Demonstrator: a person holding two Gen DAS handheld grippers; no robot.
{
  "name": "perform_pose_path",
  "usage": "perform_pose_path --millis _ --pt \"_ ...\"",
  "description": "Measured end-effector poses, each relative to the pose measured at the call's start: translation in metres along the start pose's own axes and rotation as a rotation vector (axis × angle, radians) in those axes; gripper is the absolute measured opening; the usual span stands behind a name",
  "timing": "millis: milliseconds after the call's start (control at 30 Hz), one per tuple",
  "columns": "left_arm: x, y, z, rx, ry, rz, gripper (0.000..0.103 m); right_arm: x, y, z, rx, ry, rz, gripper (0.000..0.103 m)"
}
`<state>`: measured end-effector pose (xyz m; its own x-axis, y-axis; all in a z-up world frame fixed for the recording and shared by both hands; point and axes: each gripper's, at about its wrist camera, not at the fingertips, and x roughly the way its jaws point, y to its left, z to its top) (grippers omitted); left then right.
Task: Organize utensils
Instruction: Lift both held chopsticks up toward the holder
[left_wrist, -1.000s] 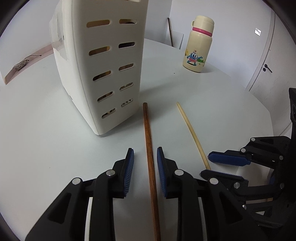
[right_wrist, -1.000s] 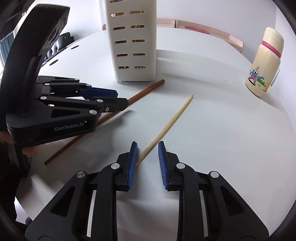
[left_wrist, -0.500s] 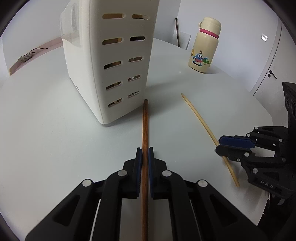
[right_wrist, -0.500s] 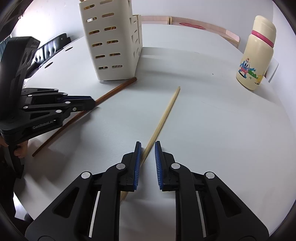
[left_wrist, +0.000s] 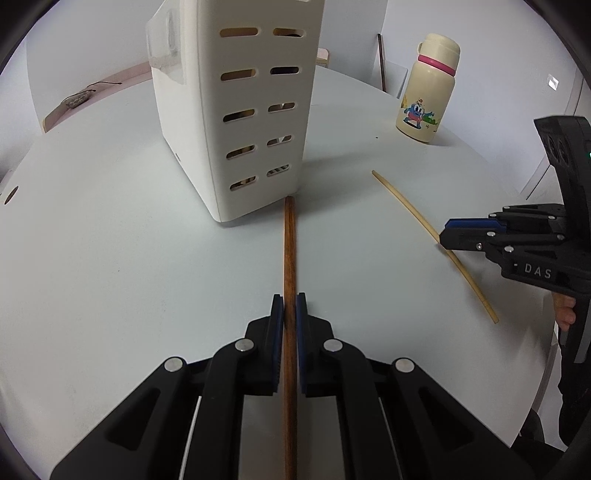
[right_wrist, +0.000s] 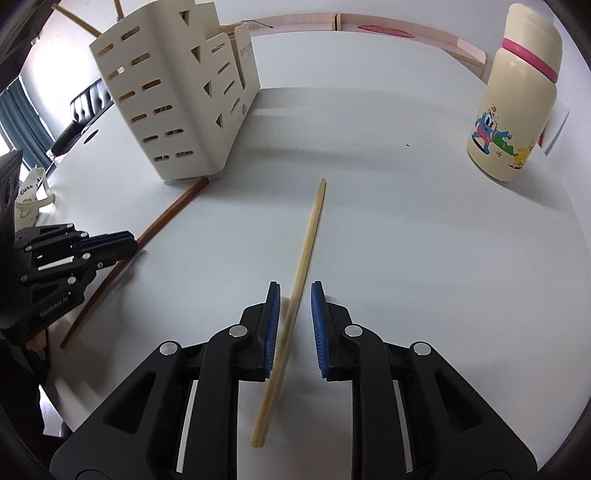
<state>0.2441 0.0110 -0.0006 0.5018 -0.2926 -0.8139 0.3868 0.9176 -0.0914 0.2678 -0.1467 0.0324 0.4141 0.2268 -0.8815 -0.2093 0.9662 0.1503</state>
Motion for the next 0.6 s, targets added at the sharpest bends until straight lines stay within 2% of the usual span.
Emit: perform_pose_path --millis 67,100,167,233,467,600 --pt "0.000 0.000 0.006 0.002 -0.009 -0.004 0.007 0.008 -0.002 0.011 0.017 0.016 0.000 0.024" --pt "0.002 -0.001 0.009 0.003 -0.007 -0.007 0.008 0.011 -0.001 0.015 0.014 0.018 -0.028 0.024" --pt "0.006 -0.001 0.015 0.001 0.009 -0.008 0.014 0.015 0.004 0.021 -0.006 0.015 -0.076 0.024" --pt "0.010 -0.002 0.020 0.007 0.017 0.003 0.019 0.019 0.009 0.025 -0.020 0.025 -0.071 0.024" --pt "0.022 -0.005 0.029 0.032 0.053 0.037 0.019 0.028 0.017 0.034 -0.053 0.062 -0.105 0.024" --pt "0.023 -0.006 0.030 0.030 0.060 0.078 0.018 0.029 0.013 0.037 -0.044 0.072 -0.099 0.015"
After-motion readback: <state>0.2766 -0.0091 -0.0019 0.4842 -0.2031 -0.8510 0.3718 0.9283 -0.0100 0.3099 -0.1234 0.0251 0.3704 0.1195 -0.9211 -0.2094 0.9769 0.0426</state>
